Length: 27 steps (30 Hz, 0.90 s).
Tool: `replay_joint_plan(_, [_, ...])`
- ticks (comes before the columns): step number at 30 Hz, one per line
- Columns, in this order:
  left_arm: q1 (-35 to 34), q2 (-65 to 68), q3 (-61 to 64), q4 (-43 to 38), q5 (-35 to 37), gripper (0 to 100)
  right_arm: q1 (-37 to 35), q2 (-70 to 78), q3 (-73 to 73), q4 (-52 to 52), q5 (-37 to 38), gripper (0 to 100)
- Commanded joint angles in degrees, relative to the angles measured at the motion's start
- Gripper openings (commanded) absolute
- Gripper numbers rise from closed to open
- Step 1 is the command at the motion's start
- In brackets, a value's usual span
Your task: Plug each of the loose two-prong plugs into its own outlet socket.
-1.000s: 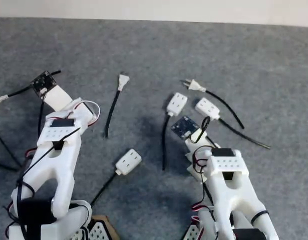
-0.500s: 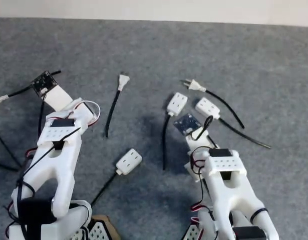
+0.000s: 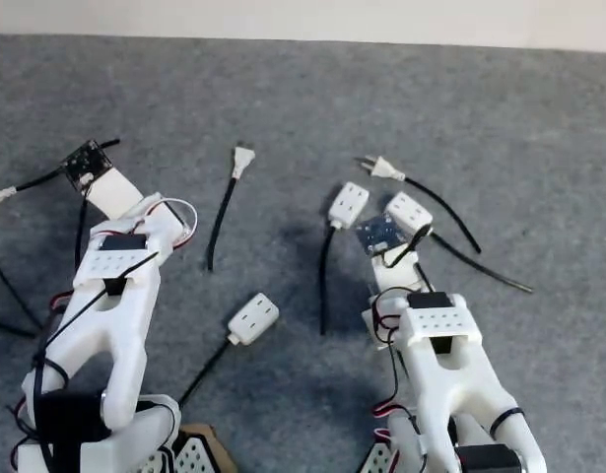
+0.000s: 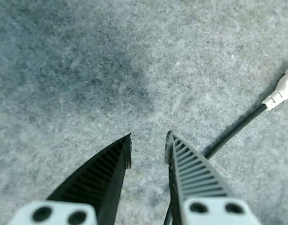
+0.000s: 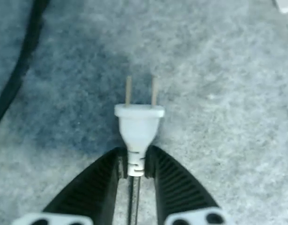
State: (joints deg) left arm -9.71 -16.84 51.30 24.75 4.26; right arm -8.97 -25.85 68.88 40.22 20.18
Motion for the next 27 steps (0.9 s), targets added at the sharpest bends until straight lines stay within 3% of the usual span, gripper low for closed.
replay_joint_plan(1, [0.84,-0.31,-0.22,-0.18,0.18,14,-2.15,0.31,-0.04,-0.4,-2.29,0.5])
replay_joint_plan(7, [0.75,-0.4,-0.4,0.09,-0.09,14,-1.98,-0.31,-3.65,3.3,-2.11,0.5])
replay_joint_plan(10, [1.01,-0.92,-1.89,2.81,-7.3,14,-2.15,-0.31,-13.14,12.97,-2.02,0.5])
replay_joint_plan(15, [1.01,-0.31,-16.92,26.64,-9.58,15,-4.79,-0.31,-34.68,35.91,-1.93,0.5])
replay_joint_plan(20, [0.66,-0.75,-34.15,48.62,-18.29,18,-19.03,0.13,-45.67,48.66,-2.11,0.5])
replay_joint_plan(23, [-0.66,-0.84,-43.82,59.25,-21.63,23,-23.78,-0.75,-46.73,50.15,-5.27,0.5])
replay_joint_plan(27, [-0.92,-1.71,-51.91,67.25,-23.74,23,-24.04,-6.73,-41.54,37.14,-8.44,0.5])
